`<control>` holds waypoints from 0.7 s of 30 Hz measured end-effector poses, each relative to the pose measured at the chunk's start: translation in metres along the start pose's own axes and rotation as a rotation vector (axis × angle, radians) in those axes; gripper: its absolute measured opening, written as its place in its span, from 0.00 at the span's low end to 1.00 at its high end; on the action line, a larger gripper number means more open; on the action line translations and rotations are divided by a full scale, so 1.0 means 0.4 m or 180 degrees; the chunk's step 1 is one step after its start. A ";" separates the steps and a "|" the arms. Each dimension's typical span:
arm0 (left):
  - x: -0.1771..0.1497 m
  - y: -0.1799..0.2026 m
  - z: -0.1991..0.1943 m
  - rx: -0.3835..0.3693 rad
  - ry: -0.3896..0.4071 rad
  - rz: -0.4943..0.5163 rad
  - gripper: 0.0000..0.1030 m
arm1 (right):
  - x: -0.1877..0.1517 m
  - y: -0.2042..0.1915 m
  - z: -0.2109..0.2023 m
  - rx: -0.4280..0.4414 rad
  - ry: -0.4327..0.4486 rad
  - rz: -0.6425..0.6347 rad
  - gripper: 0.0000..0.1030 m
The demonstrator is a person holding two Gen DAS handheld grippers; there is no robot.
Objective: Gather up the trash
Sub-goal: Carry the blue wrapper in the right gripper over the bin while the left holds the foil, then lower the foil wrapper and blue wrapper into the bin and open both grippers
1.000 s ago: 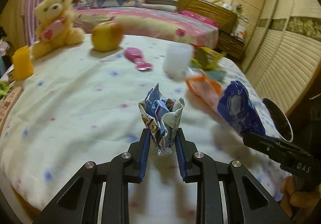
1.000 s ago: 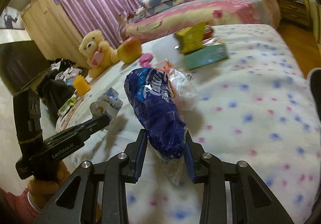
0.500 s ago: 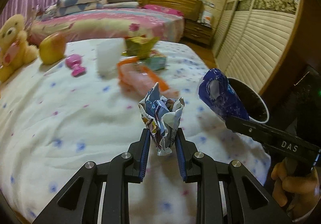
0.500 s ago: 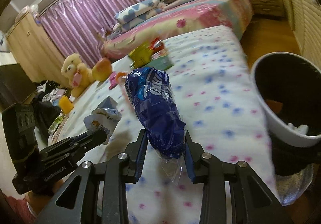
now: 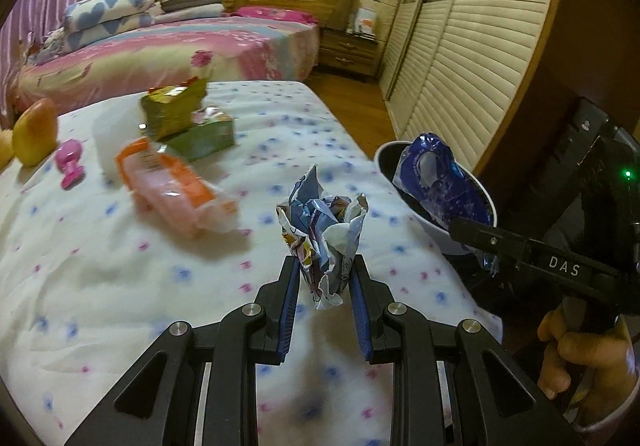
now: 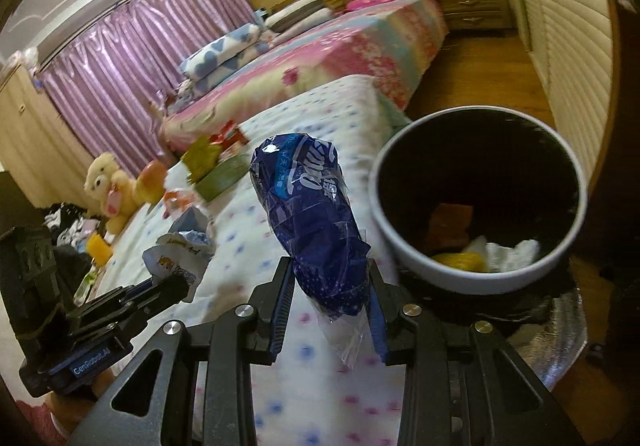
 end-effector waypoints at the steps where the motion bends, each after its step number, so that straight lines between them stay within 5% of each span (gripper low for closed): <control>1: 0.006 0.009 0.012 -0.0006 -0.0008 0.0016 0.23 | 0.004 0.010 -0.003 -0.0018 0.0013 0.0023 0.33; 21: 0.088 0.107 0.156 -0.0127 -0.0040 0.0189 0.23 | 0.054 0.154 -0.030 -0.0321 0.0158 0.0309 0.33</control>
Point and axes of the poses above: each gripper's, at about its wrist camera, not at the fingertips, and z roughly the way its jaws point, y to its right, x to its top, the point moved 2 cm from there along z, roughly the way its jaws point, and after that the axes turned 8 degrees about z, right-handed, at the moved point
